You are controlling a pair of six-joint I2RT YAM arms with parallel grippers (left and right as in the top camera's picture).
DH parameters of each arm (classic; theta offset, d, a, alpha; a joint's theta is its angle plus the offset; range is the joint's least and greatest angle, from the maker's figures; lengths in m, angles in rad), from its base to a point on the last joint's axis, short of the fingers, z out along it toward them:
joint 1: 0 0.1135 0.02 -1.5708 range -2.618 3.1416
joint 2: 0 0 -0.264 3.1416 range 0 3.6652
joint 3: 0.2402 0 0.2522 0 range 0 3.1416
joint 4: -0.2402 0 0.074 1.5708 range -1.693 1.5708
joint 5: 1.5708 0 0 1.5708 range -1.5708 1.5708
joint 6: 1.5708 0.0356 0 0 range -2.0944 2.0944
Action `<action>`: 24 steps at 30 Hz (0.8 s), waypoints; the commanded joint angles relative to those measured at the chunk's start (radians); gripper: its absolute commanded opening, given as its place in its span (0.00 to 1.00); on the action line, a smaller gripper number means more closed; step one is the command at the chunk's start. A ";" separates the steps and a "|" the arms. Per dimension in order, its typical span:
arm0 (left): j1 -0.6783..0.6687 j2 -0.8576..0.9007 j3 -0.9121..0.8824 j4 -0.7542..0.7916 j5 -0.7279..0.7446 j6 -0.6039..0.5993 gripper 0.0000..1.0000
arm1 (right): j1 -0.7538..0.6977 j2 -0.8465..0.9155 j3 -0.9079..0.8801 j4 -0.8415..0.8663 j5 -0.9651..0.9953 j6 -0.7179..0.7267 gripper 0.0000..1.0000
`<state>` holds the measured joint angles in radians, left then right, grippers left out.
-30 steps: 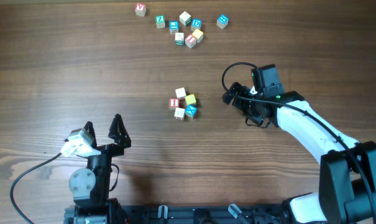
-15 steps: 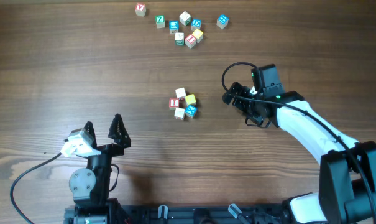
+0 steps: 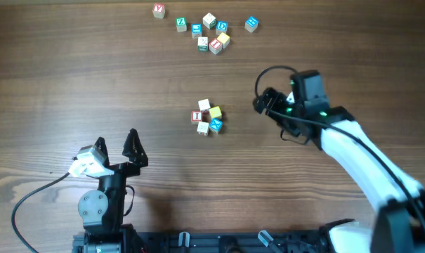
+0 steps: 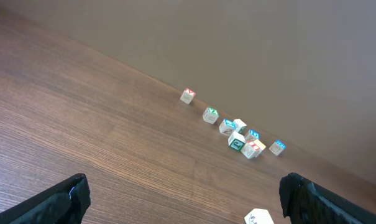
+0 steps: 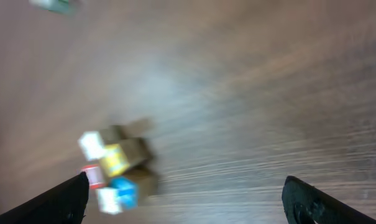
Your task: Form a circle
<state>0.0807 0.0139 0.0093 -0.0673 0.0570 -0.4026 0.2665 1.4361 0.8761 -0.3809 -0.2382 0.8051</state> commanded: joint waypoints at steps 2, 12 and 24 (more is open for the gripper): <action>0.002 -0.008 -0.004 -0.006 -0.002 0.002 1.00 | 0.002 -0.245 0.001 0.002 0.009 -0.017 1.00; 0.002 -0.008 -0.004 -0.006 -0.002 0.002 1.00 | 0.002 -0.404 0.001 -0.002 0.009 -0.017 1.00; 0.002 -0.008 -0.004 -0.006 -0.002 0.002 1.00 | 0.002 -0.429 -0.135 -0.101 0.009 -0.017 1.00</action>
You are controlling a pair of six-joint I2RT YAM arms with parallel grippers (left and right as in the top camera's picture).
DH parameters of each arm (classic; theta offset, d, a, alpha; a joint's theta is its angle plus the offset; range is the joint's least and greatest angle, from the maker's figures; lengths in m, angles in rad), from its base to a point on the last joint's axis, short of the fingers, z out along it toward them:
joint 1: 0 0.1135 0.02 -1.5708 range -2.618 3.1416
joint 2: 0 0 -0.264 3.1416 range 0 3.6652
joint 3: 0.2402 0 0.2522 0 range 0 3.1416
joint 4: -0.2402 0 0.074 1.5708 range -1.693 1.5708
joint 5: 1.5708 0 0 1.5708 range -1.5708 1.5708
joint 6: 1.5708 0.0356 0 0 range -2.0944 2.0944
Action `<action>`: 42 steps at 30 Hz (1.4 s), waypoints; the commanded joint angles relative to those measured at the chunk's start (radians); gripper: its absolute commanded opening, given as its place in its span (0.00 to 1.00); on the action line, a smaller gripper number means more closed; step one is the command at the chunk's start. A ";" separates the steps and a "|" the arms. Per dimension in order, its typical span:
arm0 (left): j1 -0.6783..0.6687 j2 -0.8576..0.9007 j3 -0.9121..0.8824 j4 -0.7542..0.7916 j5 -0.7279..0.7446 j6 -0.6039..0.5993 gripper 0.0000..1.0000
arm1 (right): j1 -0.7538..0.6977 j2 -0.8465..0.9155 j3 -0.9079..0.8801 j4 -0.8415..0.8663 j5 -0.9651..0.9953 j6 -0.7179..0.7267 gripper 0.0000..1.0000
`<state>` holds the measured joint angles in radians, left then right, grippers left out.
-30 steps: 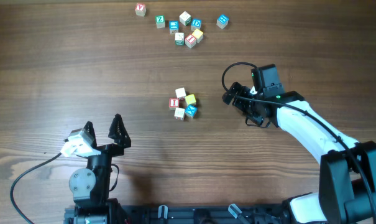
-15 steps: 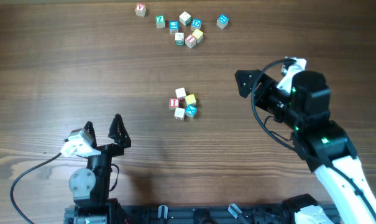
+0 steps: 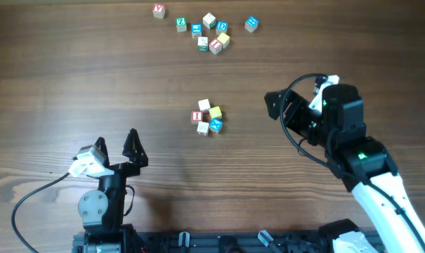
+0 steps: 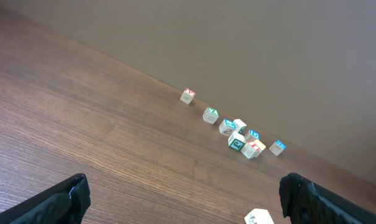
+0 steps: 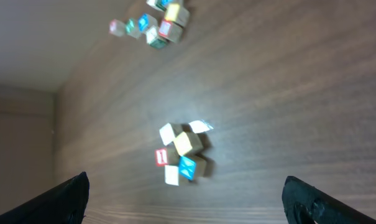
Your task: Form a circle
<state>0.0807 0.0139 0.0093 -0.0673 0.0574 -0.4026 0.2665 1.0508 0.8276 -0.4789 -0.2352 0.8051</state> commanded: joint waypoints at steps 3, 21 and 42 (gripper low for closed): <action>0.002 -0.008 -0.004 -0.006 -0.003 0.002 1.00 | 0.002 -0.090 -0.201 0.029 0.006 -0.017 1.00; 0.002 -0.008 -0.004 -0.006 -0.003 0.002 1.00 | -0.001 -0.634 -0.607 0.479 0.006 -0.016 1.00; 0.002 -0.008 -0.004 -0.006 -0.003 0.002 1.00 | -0.143 -1.048 -0.823 0.584 0.005 -0.017 1.00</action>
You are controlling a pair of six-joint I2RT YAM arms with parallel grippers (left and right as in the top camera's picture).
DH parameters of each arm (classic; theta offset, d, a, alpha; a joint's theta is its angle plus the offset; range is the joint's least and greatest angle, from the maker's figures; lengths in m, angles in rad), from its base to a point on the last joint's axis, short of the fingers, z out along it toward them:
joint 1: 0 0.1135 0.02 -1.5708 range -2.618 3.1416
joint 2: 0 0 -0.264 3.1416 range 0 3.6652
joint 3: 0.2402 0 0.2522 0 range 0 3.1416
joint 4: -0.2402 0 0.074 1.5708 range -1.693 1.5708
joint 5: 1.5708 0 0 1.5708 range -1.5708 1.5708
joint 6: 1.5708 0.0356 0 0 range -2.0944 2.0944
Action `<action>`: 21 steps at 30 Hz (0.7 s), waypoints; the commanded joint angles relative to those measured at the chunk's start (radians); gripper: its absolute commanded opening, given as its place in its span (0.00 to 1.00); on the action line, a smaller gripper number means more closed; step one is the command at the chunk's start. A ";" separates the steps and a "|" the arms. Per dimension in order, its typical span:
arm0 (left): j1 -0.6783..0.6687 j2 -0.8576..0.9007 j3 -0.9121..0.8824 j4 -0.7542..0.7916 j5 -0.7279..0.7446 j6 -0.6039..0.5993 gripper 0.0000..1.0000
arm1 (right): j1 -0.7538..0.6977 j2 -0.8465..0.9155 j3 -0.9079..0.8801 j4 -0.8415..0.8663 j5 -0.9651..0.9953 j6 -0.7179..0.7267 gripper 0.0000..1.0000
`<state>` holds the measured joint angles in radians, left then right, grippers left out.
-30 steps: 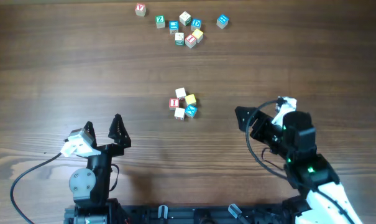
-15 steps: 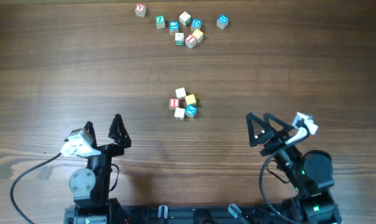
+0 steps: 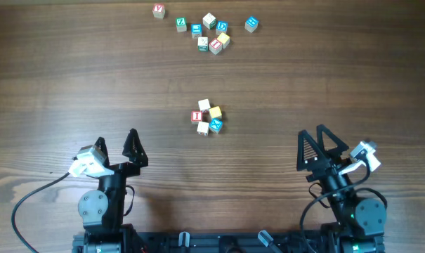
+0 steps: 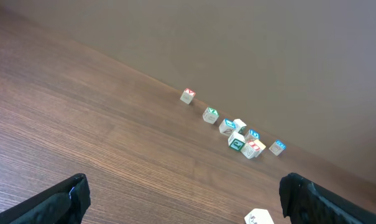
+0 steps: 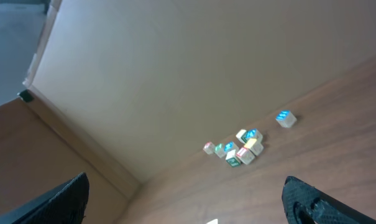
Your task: Form a circle
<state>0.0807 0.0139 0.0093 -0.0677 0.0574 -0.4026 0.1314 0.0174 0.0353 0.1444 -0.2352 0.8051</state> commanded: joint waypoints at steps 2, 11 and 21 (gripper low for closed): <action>0.002 -0.008 -0.004 -0.005 -0.003 0.002 1.00 | -0.008 -0.014 -0.030 -0.074 0.002 -0.016 1.00; 0.002 -0.008 -0.004 -0.005 -0.003 0.002 1.00 | -0.058 -0.014 -0.030 -0.127 0.003 -0.016 1.00; 0.002 -0.008 -0.004 -0.005 -0.003 0.002 1.00 | -0.059 -0.014 -0.030 -0.127 0.003 -0.016 1.00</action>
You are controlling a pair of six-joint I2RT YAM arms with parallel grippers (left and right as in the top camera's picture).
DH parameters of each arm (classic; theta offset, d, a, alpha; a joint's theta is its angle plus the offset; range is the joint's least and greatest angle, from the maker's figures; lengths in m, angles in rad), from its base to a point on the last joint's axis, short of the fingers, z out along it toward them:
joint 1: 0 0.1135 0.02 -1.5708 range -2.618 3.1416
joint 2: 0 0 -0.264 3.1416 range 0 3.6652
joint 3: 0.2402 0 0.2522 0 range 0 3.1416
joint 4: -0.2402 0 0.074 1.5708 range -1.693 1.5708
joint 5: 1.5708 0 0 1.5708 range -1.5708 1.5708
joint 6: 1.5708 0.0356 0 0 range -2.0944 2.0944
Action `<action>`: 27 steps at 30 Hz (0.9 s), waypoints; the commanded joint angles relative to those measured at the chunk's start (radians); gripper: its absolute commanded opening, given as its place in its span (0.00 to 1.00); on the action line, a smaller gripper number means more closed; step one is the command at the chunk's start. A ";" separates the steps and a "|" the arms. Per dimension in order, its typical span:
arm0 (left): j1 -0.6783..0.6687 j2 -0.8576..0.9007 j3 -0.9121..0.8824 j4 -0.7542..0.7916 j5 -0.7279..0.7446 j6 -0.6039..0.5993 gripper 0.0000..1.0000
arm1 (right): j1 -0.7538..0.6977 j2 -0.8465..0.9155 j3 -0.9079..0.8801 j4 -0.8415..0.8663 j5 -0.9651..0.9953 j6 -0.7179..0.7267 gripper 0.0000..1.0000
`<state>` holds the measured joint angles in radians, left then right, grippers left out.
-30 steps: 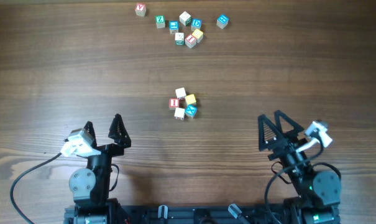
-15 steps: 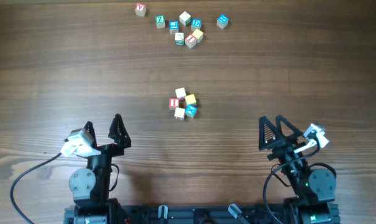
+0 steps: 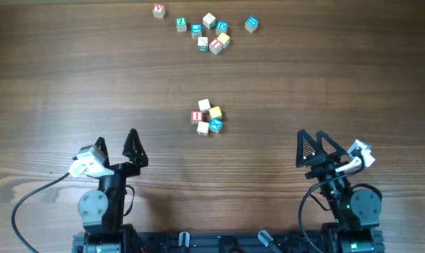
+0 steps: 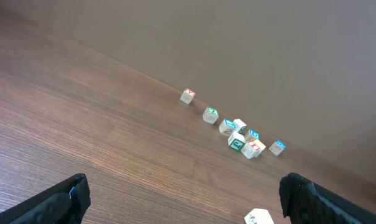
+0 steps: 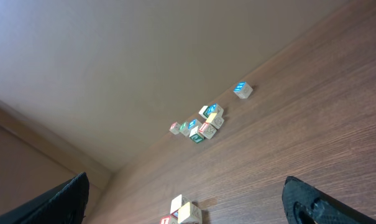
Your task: Form a circle
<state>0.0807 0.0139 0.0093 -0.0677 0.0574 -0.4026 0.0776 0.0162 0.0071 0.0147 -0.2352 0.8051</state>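
A tight cluster of several small letter cubes (image 3: 207, 117) sits at mid-table; the right wrist view shows it low down (image 5: 183, 211), and one white cube of it (image 4: 259, 217) peeks into the left wrist view. A second, looser group of cubes (image 3: 206, 28) lies near the far edge, with single cubes at its left (image 3: 159, 10) and right (image 3: 251, 24). My left gripper (image 3: 116, 140) stands open at the front left, holding nothing. My right gripper (image 3: 310, 137) stands open at the front right, also holding nothing. Both are well short of the cubes.
The wooden table (image 3: 57, 77) ends at a plain wall behind the far cubes (image 4: 237, 134). A cable (image 3: 29, 197) trails from the left arm's base at the front edge.
My right gripper has shifted slightly at the front right and its camera now looks lower, bringing the middle cluster into its view. The left arm and all the cubes are unchanged.
My right gripper was open just right of the middle cluster. Then it was further right and nearer the front, then back at the front edge, where it still is. The left arm stayed put and no cube has moved.
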 commanded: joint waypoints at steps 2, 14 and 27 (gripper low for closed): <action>0.002 -0.008 -0.004 -0.005 -0.003 0.002 1.00 | -0.005 -0.013 -0.002 0.003 0.002 -0.016 1.00; 0.002 -0.008 -0.004 -0.005 -0.003 0.002 1.00 | -0.005 -0.009 -0.002 0.002 0.028 -0.146 1.00; 0.002 -0.008 -0.004 -0.005 -0.003 0.002 1.00 | -0.005 -0.009 -0.002 0.002 0.026 -0.975 1.00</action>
<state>0.0807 0.0139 0.0093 -0.0677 0.0570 -0.4026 0.0776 0.0162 0.0071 0.0147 -0.2264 0.0341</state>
